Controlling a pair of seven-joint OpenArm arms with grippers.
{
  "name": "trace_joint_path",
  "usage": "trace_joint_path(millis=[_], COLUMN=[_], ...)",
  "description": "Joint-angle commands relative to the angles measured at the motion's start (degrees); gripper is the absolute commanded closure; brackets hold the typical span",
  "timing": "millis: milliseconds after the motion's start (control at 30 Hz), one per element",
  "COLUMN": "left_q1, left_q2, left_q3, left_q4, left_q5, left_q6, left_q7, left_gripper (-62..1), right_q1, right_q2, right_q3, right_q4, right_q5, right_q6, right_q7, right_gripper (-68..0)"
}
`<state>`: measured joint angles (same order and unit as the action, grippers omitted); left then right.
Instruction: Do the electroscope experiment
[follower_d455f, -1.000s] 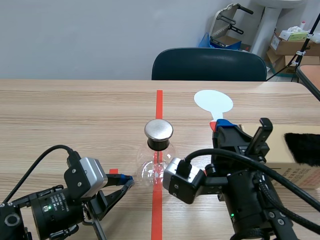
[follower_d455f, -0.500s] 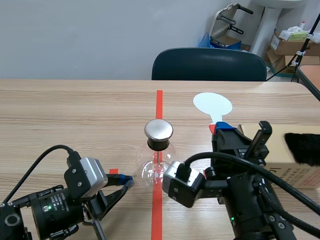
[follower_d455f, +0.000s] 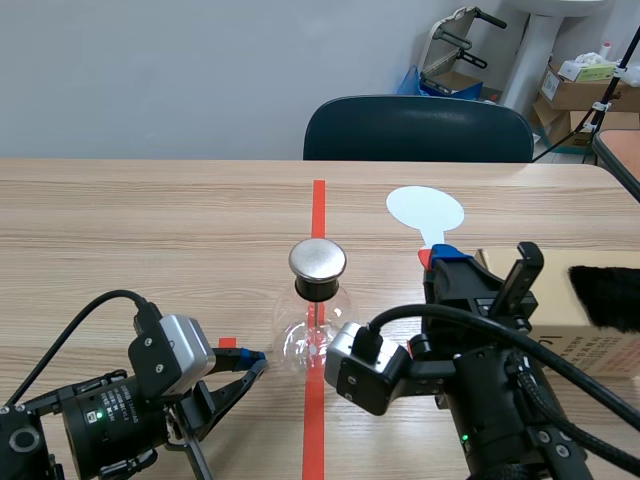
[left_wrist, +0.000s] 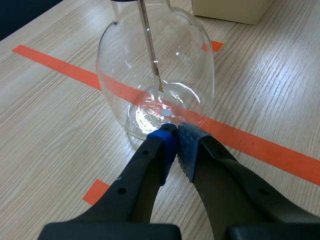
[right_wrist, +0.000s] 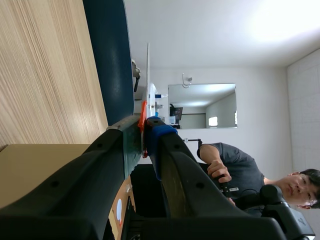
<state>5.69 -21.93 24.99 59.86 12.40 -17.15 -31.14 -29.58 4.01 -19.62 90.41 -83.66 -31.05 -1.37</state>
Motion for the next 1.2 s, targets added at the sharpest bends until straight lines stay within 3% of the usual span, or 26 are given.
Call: trace_joint_path(millis=[0,467,700,1167], left_q1=[-0.5,-0.5,-0.5,-0.5], left_q2=[0.2,0.2,0.2,0.1], left_q3=[-0.1,-0.1,-0.1,-0.1], left_q4=[0.9,0.9,0.9,0.9], left_q5=[-0.6,-0.6,-0.6,-0.6], left_q6=[0.0,0.0,0.0,0.0], left_q7=[-0.8,-0.8,-0.8,-0.8], left_gripper=[-4.1,-4.1,-4.1,-4.1], right_q1=[0.0,0.0,0.0,0.1], right_q2=[0.6,0.6,0.6,0.6], right_q3=[0.1,0.1,0.1,0.1], right_q4=[0.6,0.6,0.6,0.6], right_q5=[0.0,0.0,0.0,0.0], right_q6=[-0.6,-0.3,2.0,2.0], right_q7=[0.3,0.2,0.2,0.2], right_gripper=[-1.8,-1.8,-1.8,-1.8])
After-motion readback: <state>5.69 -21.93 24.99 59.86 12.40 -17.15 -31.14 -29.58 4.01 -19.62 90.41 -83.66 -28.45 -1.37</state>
